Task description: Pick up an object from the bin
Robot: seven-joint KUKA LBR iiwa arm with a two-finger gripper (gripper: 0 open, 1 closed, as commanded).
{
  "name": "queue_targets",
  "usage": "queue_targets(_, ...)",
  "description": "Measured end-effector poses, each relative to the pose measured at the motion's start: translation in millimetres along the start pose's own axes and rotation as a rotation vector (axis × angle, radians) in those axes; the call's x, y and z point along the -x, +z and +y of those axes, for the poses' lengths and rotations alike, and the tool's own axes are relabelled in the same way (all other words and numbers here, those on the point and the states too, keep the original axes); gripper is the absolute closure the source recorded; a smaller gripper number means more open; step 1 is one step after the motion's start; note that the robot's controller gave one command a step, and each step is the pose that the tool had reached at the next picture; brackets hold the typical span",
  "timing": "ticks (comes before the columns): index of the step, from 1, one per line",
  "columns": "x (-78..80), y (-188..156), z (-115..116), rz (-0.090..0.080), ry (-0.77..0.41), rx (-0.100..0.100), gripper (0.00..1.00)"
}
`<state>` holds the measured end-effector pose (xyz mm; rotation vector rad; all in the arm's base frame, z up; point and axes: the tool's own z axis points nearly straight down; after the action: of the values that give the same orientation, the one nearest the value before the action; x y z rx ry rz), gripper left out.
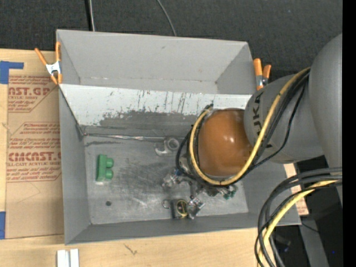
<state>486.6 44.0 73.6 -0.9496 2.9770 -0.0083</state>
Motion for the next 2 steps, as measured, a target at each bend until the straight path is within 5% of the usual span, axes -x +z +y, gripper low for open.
queue_targets(1, 23.7, 1.8, 22.4, 0.009, -0.165, 0.008, 0.00)
queue_targets(2, 26.0, -0.5, 23.2, 0.003, -0.165, 0.008, 1.00)
